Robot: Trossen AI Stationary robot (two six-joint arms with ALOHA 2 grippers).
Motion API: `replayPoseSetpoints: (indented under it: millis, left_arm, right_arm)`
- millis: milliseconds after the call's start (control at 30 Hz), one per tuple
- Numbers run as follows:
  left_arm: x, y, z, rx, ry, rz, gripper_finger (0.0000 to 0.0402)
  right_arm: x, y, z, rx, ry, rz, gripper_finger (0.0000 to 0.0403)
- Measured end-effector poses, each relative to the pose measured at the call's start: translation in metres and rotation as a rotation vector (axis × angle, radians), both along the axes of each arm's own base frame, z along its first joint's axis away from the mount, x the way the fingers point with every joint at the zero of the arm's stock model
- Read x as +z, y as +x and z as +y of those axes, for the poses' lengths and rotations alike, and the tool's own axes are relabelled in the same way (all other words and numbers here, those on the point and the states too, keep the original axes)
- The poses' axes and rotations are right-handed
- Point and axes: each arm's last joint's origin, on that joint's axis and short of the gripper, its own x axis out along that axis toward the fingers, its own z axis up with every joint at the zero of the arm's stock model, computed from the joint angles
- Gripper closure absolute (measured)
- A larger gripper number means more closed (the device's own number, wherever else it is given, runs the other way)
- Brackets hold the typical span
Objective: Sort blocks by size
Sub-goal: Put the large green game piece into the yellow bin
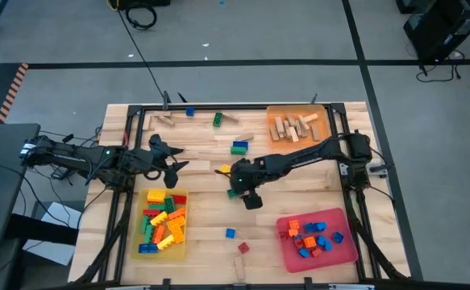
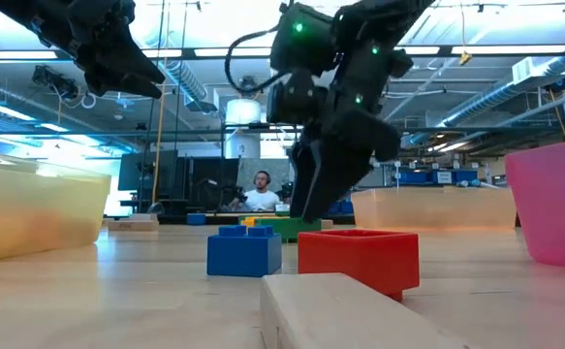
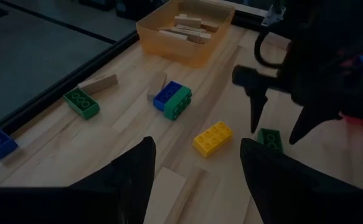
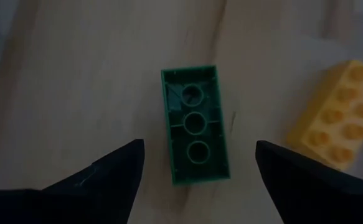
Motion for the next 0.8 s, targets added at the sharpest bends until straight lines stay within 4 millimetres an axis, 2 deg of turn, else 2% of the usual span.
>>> replayPoseSetpoints:
  millis: [233,367,467,533,633,800]
  left_arm:
    - [0.000,0.000,0.000,0.000,0.000,0.000,0.0160]
    - [0.000,0.000,0.000,0.000,0.000,0.000,0.0160]
    - [0.000,0.000,0.000,0.000,0.000,0.000,0.0160]
    - [0.000,0.000,0.000,0.000,0.000,0.000,0.0160]
    - [0.000,0.000,0.000,0.000,0.000,-0.003,0.0160]
    - [0.007,0.003,0.000,0.019,-0.047,-0.096,0.0160]
  right_arm:
    - [-0.021,0.005,0.000,-0.019,0.034,0.041,0.0104]
    - [-0.029,0.007,0.000,-0.061,0.054,0.054,0.0155]
    - [-0.029,0.008,-0.001,-0.079,0.058,0.055,0.0213]
    - [-0.024,0.007,-0.001,-0.081,0.054,0.047,0.0251]
    - [-0.011,0.006,-0.005,-0.105,0.042,0.034,0.0252]
    - [0.050,0.015,-0.017,-0.160,0.063,-0.173,0.0252]
